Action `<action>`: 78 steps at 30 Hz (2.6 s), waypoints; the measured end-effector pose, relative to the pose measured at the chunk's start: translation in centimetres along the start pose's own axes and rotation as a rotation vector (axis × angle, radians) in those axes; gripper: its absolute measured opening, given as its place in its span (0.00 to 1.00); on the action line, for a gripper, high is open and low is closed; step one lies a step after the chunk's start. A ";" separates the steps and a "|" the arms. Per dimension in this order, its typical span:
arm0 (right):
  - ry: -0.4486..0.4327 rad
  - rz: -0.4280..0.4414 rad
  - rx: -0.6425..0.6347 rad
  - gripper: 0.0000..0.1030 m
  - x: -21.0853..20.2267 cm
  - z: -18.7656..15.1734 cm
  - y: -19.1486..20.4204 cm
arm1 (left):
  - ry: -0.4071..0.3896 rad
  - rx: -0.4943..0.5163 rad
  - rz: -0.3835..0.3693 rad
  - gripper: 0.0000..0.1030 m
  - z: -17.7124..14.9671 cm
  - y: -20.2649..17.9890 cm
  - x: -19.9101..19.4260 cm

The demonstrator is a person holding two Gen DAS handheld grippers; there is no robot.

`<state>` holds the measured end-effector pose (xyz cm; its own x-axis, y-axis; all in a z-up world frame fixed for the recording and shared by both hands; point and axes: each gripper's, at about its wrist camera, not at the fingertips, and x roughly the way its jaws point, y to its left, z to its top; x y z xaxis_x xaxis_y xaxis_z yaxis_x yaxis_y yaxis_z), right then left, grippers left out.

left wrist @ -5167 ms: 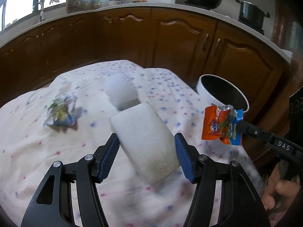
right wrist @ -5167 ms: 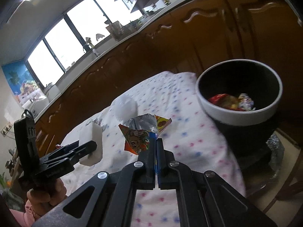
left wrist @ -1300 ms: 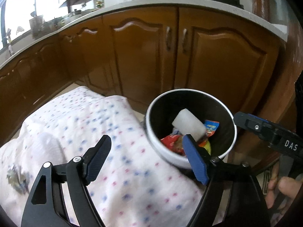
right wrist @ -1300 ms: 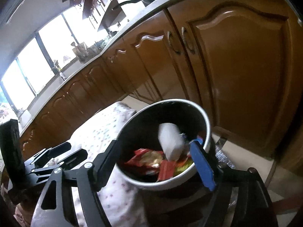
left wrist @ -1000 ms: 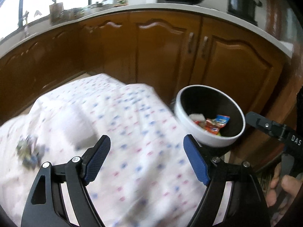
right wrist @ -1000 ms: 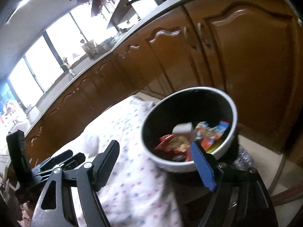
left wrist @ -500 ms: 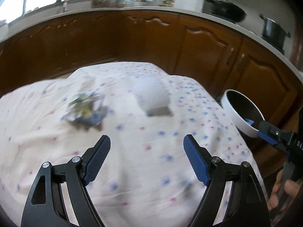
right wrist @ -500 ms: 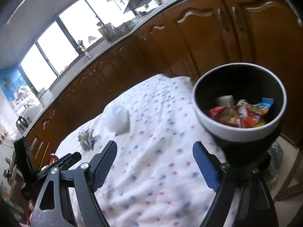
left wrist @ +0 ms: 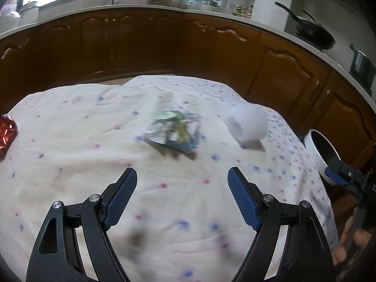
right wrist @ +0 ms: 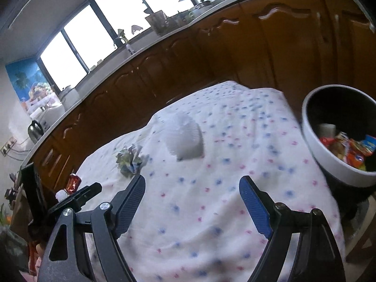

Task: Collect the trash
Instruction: 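Move both tools back over the remaining items on the table, then grasp the crumpled tissue with the left tool while the right tool grasps the white foam net, then carry tissue and foam net over the bin and open both tools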

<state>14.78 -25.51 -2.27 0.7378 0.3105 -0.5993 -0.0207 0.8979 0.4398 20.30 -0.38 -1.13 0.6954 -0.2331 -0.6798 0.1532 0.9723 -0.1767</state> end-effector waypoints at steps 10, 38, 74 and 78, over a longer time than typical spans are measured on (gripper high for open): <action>0.033 0.003 -0.059 0.81 4.0 1.7 2.7 | 0.029 -0.021 -0.032 0.79 2.1 2.8 2.3; 0.039 0.005 -0.122 0.11 8.0 3.8 2.6 | 0.075 0.038 -0.114 0.04 5.0 0.8 7.0; -0.152 -0.152 -0.030 0.11 -13.8 -3.4 -7.4 | 0.044 0.290 -0.383 0.04 -1.9 -19.3 -2.6; -0.163 -0.164 -0.018 0.11 -14.4 -3.2 -8.6 | 0.044 0.323 -0.375 0.04 -1.8 -21.3 -2.2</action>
<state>2.12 -36.74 0.43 0.8314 0.1072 -0.5453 0.0970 0.9382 0.3323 14.20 -20.63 2.86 0.5216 -0.5613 -0.6425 0.6015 0.7761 -0.1897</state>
